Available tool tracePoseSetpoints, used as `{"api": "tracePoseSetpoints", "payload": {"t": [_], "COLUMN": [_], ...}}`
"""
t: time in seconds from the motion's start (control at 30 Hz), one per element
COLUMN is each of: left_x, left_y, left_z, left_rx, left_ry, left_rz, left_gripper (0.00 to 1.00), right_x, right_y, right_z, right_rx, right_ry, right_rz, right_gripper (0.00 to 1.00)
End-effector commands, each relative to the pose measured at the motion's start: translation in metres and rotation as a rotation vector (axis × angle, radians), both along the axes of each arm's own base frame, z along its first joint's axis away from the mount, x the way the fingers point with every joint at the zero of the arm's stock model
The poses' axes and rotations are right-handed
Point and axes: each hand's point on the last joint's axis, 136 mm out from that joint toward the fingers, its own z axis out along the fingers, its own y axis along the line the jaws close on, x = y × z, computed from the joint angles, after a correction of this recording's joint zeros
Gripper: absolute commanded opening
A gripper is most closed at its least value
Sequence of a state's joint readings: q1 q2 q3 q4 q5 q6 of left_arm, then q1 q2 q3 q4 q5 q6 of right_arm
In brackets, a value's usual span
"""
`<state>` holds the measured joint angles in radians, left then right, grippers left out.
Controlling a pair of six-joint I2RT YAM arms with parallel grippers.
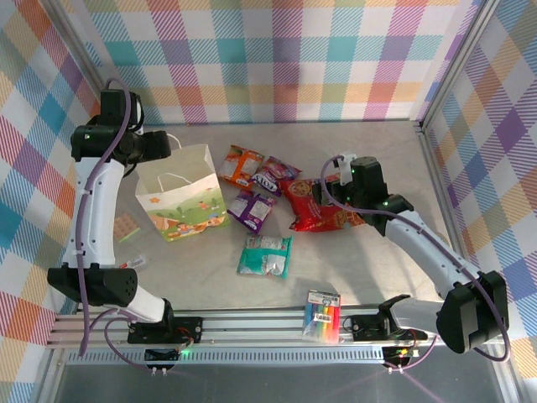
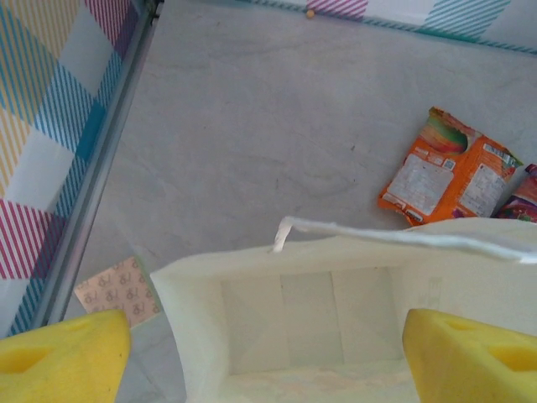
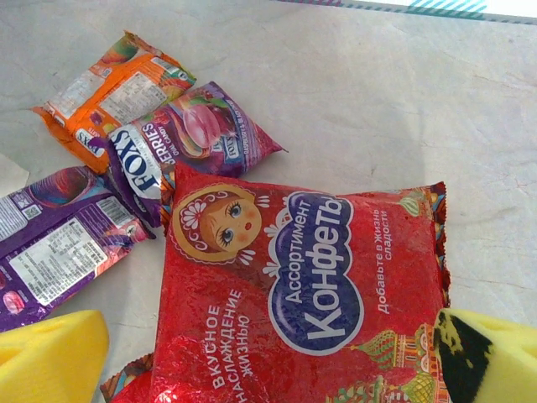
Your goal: Place the snacks into the paper bag
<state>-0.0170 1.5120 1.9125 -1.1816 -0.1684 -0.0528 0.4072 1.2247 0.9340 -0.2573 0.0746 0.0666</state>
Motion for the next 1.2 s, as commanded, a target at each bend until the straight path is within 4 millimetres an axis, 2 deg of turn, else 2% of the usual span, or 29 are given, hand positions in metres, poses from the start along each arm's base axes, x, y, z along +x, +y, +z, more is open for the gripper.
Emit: {"api": "tracePoseSetpoints", "payload": {"t": [0.0,0.43,0.77,0.9,1.17], "left_x": [0.011,0.022,0.031,0.035,0.039], "left_y": [0.002,-0.008,-0.006,-0.011,-0.004], "left_z": [0.001,-0.038,-0.053,-0.054,-0.062], "left_rx": [0.049,0.090,0.158,0.160,0.210], "left_ry": [-0.027,0.074,0.113,0.105,0.139], "left_rz": [-0.059,-0.240,-0.340,-0.386,-0.392], "left_gripper": [0.83,0.85,0.84,0.78,0.73], "right_x": [0.002,0.006,0.010,0.011,0.012], "right_y": [0.006,0.010,0.016,0.017,0.019], "right_z": [0.001,0.000,-0.003,-0.004,-0.009], "right_rx": [-0.005,-0.014,-0.017,-0.022,-0.026], "right_ry": [0.016,0.029,0.040,0.043,0.053], "right_rz": [0.016,0.022,0.034,0.039,0.042], "right_gripper": [0.99,0.99,0.99,0.99,0.99]}}
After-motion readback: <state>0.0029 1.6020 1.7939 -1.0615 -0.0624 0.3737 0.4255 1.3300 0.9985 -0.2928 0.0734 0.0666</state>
